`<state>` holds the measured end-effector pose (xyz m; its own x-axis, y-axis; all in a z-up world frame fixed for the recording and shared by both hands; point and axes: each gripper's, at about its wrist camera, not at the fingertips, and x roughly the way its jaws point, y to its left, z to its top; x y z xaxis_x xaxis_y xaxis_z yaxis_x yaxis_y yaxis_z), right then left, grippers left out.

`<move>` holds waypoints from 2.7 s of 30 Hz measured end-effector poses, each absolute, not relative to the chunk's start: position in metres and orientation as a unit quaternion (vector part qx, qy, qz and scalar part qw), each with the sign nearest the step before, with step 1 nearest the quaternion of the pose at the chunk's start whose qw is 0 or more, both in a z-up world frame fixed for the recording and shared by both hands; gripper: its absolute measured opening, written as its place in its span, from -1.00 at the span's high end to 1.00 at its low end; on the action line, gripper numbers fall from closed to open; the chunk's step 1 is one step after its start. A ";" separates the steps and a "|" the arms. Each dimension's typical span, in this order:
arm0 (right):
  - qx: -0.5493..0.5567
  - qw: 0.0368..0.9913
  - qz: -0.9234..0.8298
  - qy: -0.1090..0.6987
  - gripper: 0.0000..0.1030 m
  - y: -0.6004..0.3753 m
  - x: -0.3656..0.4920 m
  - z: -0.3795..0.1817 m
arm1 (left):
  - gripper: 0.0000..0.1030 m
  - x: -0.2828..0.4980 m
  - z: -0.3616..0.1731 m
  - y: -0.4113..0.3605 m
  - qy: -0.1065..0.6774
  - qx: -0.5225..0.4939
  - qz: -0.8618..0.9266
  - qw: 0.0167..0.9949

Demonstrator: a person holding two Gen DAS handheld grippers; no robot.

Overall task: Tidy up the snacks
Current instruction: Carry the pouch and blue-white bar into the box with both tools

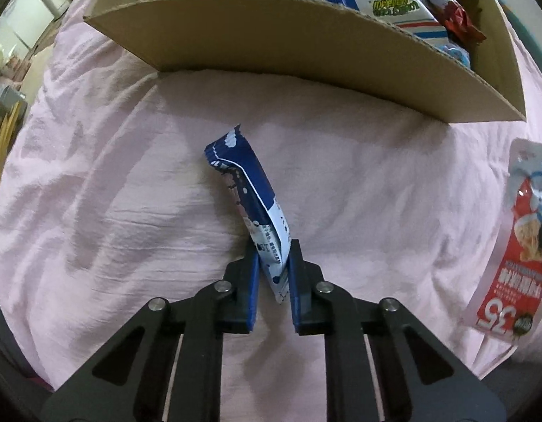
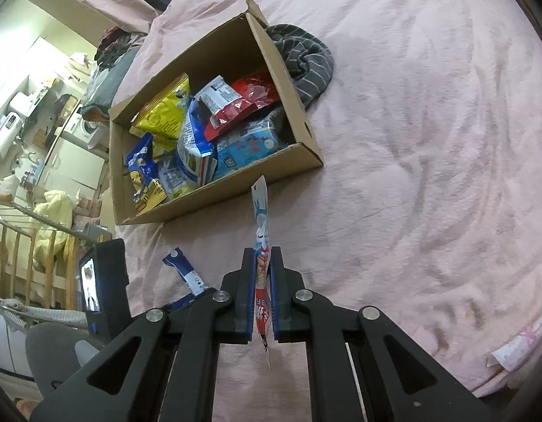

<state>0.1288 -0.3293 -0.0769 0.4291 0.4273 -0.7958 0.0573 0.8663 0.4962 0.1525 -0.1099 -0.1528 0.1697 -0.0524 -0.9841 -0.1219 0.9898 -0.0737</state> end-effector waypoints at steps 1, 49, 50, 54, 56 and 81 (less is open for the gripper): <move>0.231 0.813 0.115 0.522 0.86 -0.328 0.129 -0.077 | 0.77 0.159 -0.150 -0.105 0.644 -0.066 0.020 0.762; 0.256 0.865 0.187 0.388 0.86 -0.311 0.187 -0.010 | 0.78 0.237 0.024 -0.037 0.424 -0.015 -0.068 0.903; 0.254 0.865 0.187 0.390 0.86 -0.310 0.191 -0.011 | 0.78 0.241 0.022 -0.038 0.424 -0.015 -0.071 0.903; 0.239 0.868 0.182 0.395 0.86 -0.304 0.212 -0.014 | 0.78 0.250 0.012 -0.045 0.427 -0.005 -0.075 0.901; 0.230 0.870 0.176 0.398 0.86 -0.303 0.220 -0.017 | 0.78 0.254 0.005 -0.049 0.426 0.008 -0.078 0.901; 0.214 0.854 0.159 0.447 0.85 -0.283 0.252 -0.054 | 0.75 0.258 -0.030 -0.083 0.442 0.047 -0.118 0.888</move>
<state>0.2524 -0.2828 -0.0536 0.5501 0.4632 -0.6949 -0.0805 0.8576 0.5080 0.2577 -0.0833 -0.0303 0.5818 -0.1686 -0.7957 0.2514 0.9677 -0.0212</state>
